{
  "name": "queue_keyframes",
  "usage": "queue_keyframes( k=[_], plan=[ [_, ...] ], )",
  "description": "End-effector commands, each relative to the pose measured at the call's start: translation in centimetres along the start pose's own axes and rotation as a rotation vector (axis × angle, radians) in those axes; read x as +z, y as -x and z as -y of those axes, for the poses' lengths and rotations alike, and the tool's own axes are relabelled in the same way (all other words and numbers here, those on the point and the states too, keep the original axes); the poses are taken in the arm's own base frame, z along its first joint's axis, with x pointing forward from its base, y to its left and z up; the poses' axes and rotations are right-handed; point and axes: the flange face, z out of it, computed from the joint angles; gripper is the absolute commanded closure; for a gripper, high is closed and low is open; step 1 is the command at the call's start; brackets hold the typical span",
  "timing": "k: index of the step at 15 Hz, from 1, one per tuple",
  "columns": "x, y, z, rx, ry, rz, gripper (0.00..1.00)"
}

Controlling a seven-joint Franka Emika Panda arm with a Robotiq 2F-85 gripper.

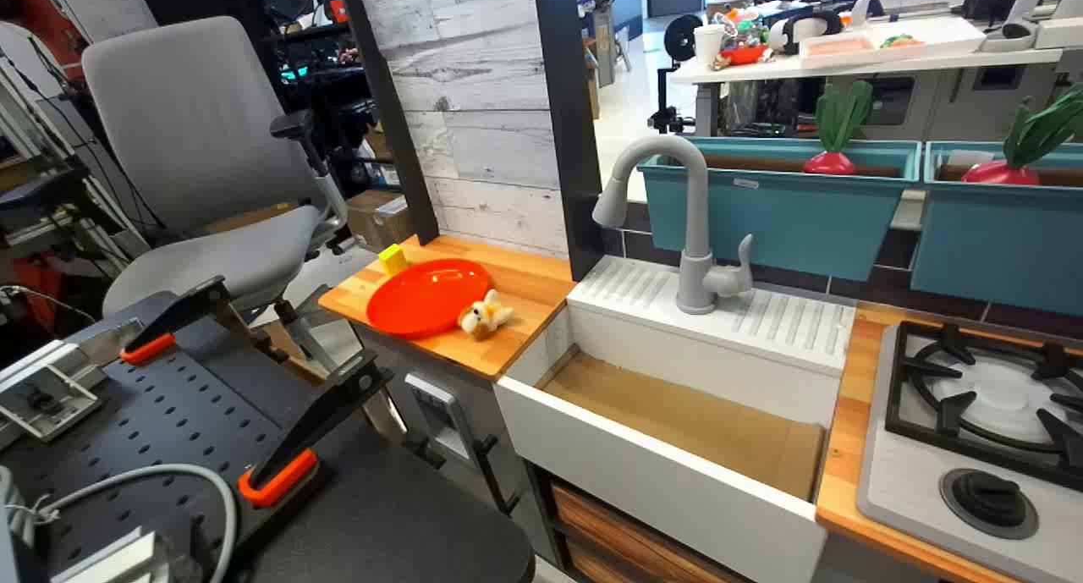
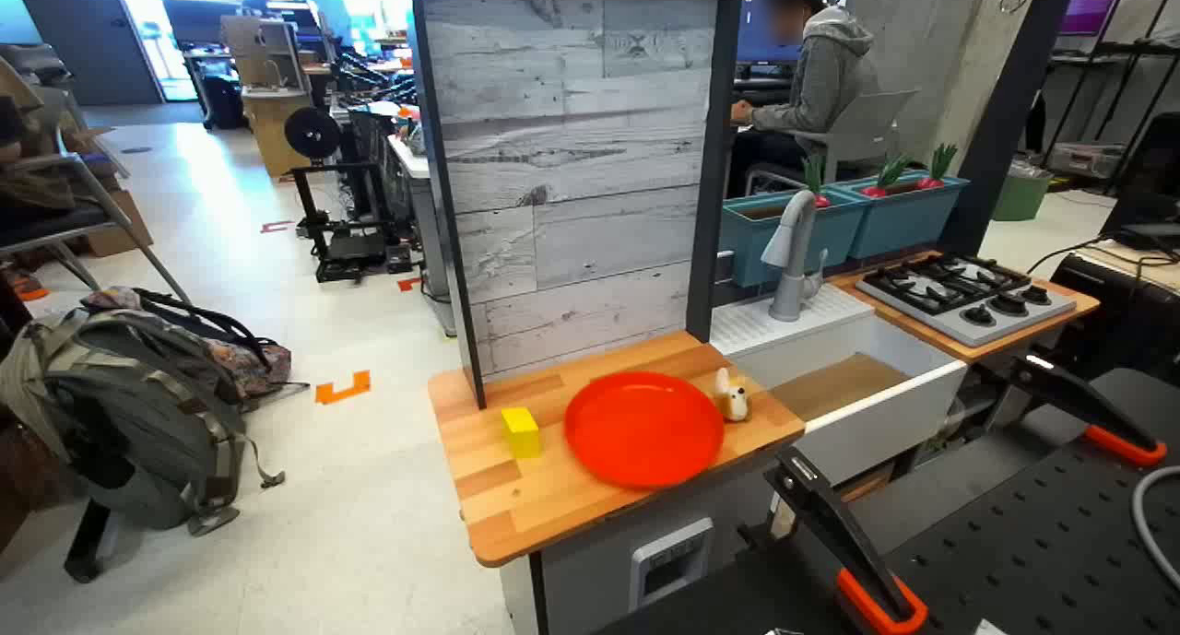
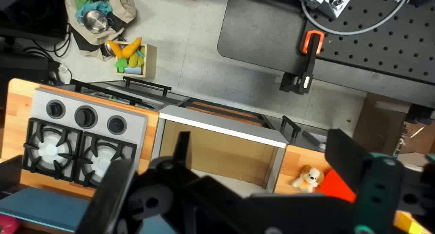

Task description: Slide the spout to the right

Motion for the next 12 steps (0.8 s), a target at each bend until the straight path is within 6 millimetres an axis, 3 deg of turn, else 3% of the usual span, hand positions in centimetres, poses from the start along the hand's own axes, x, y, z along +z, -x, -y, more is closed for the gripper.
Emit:
queue_keyframes(
  k=[1,3,5,12],
  plan=[
    [0.0,0.0,0.0,0.0,0.0,0.0,0.0],
    [0.0,0.0,0.0,0.0,0.0,0.0,0.0],
    [0.9,-1.5,0.2,0.039,-0.009,-0.021,0.0],
    [5.7,-9.5,0.2,0.341,-0.054,-0.239,0.0]
  ],
)
